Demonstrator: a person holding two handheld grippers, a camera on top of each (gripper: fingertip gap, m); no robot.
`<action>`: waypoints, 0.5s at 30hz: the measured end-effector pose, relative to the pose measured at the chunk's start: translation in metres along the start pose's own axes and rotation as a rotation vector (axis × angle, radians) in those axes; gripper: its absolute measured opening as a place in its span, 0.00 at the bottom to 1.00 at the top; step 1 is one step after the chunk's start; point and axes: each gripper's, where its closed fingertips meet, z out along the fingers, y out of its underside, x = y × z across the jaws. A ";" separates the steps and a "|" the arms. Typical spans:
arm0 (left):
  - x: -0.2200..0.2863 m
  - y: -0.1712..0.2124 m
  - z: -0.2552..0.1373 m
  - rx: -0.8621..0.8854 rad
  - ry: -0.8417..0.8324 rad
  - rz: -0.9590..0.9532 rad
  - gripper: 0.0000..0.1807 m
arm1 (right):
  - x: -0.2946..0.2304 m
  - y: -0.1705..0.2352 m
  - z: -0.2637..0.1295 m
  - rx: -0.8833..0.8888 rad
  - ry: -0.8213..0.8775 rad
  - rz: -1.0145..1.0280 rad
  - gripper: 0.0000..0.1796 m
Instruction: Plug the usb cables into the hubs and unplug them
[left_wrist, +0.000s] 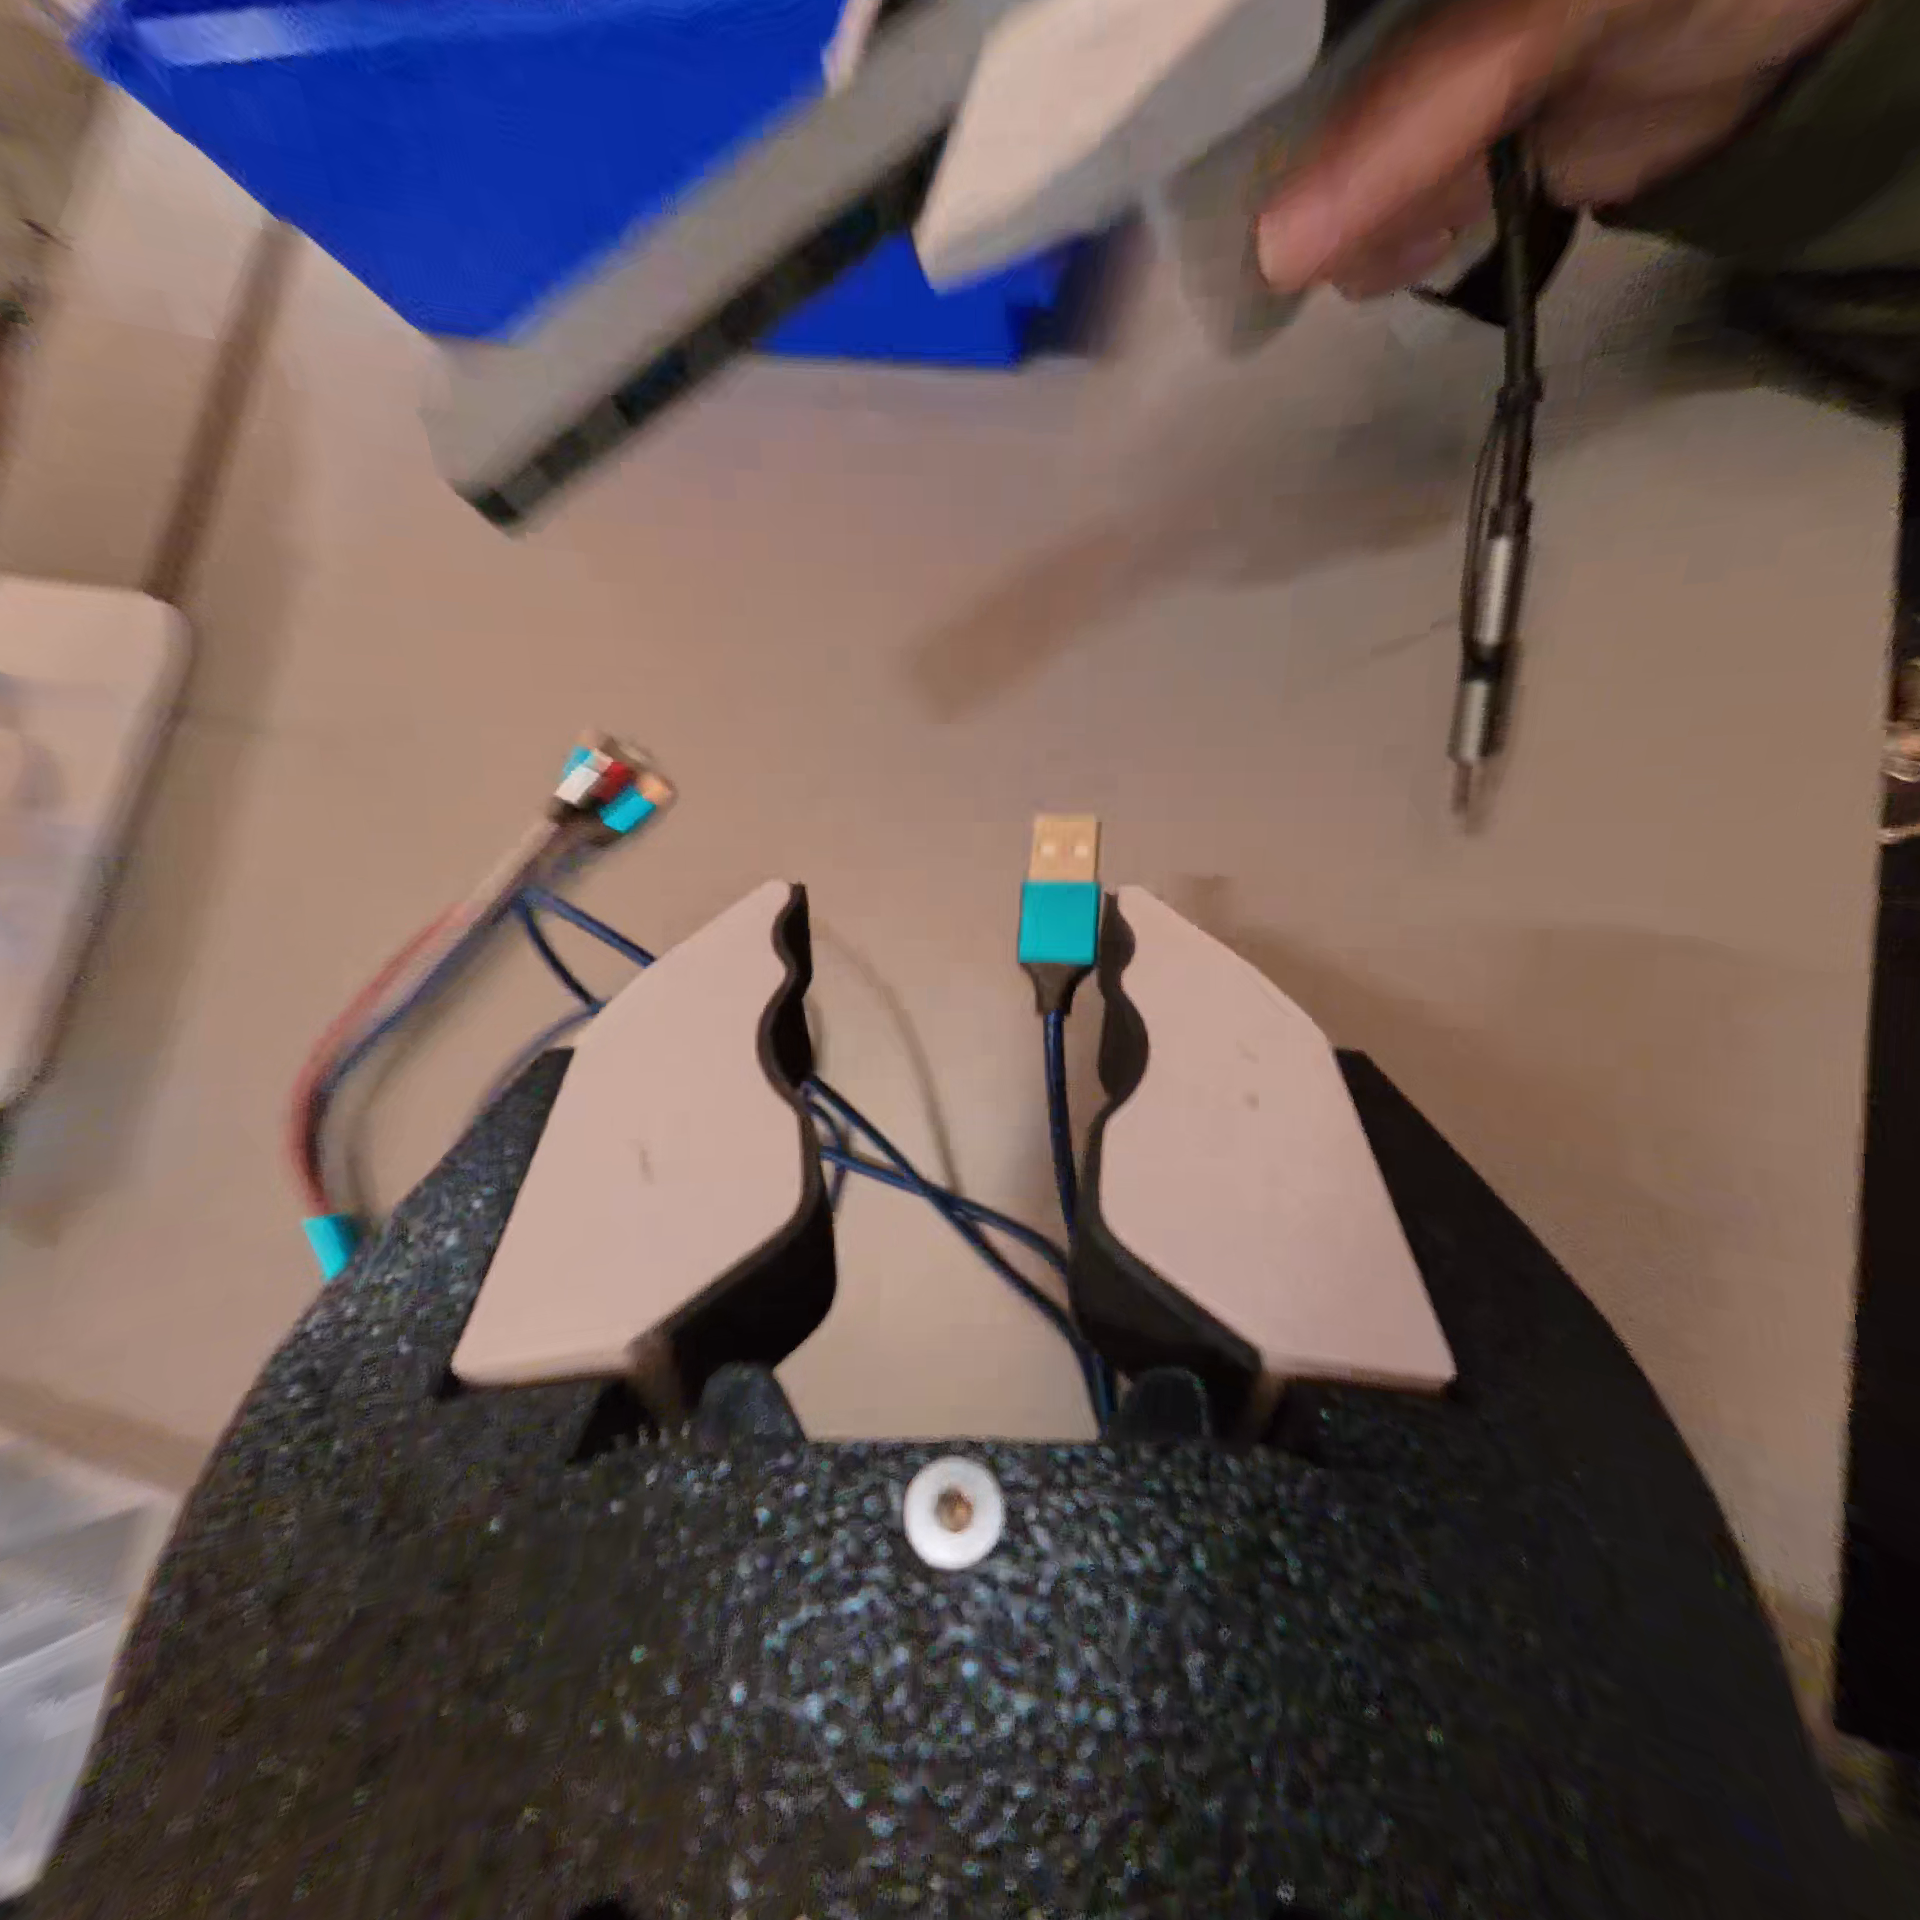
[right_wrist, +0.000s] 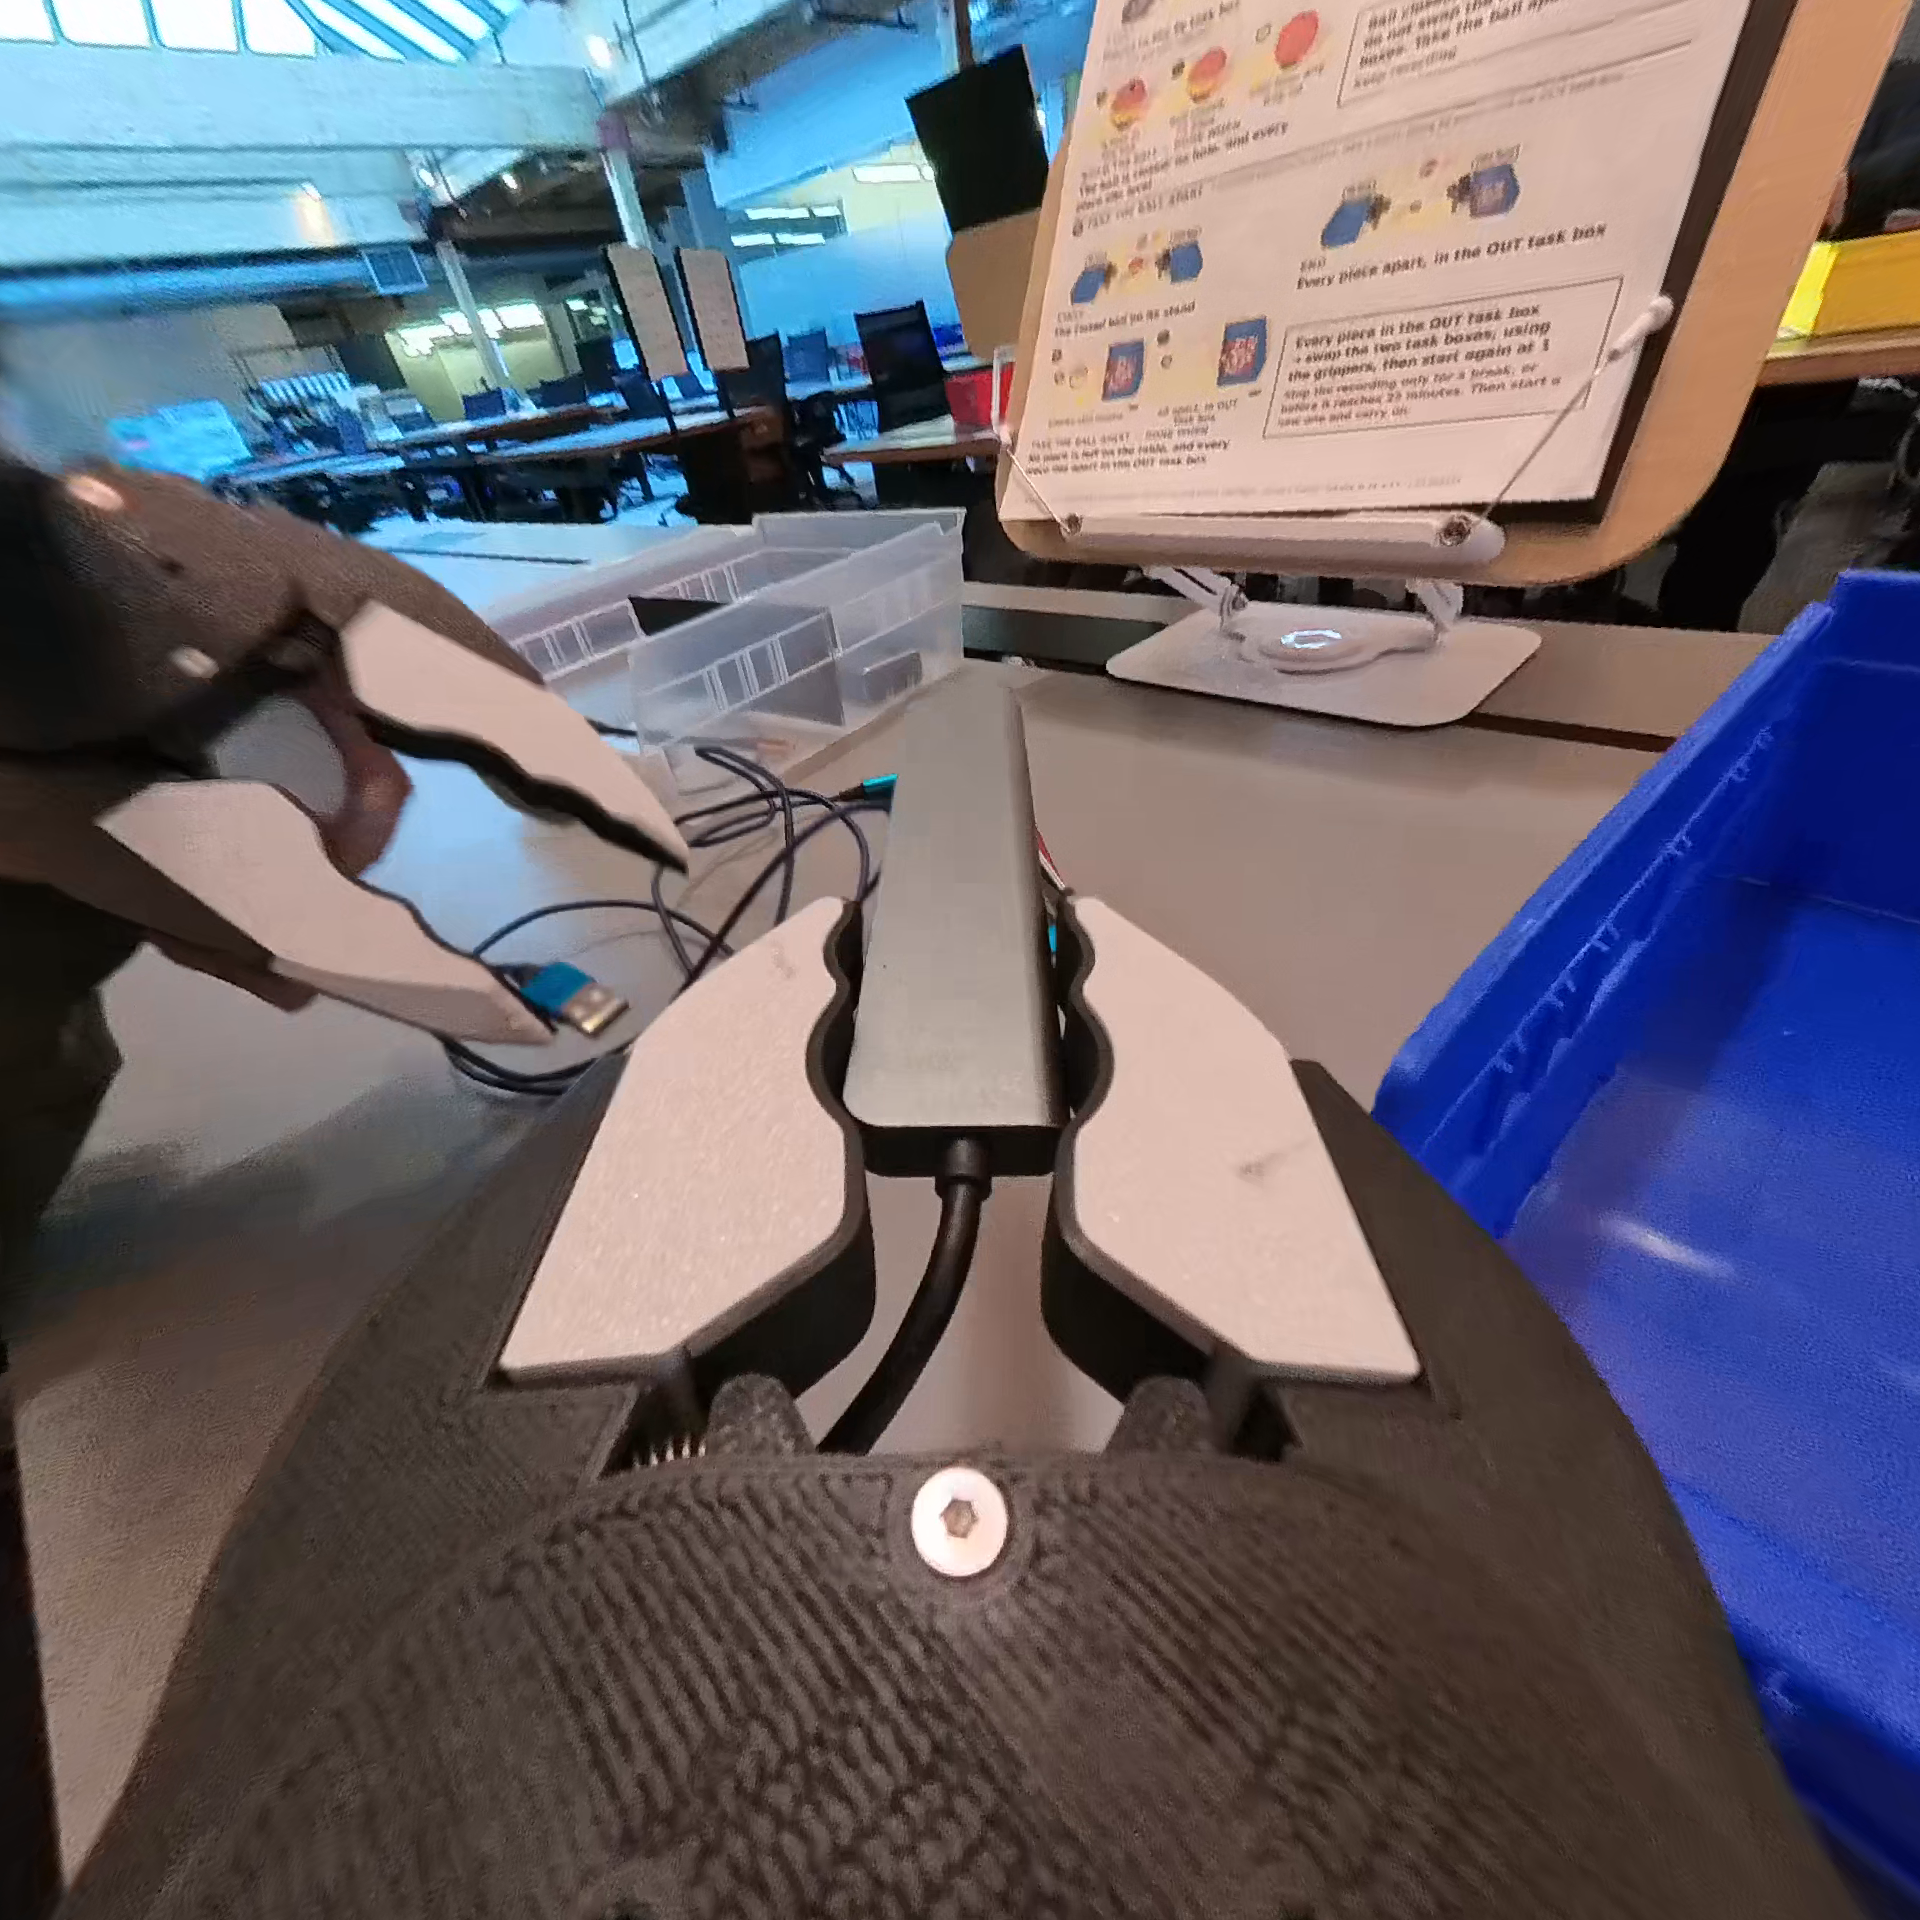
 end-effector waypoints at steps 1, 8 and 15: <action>-0.001 -0.007 -0.006 0.012 -0.038 0.029 0.29 | 0.000 0.000 0.000 -0.012 0.008 -0.016 0.20; 0.026 0.017 0.023 -0.094 0.127 0.048 0.31 | -0.002 0.002 0.000 -0.020 0.026 -0.040 0.20; 0.022 0.033 0.049 -0.079 0.149 0.010 0.30 | 0.007 0.007 0.000 -0.029 0.055 -0.040 0.20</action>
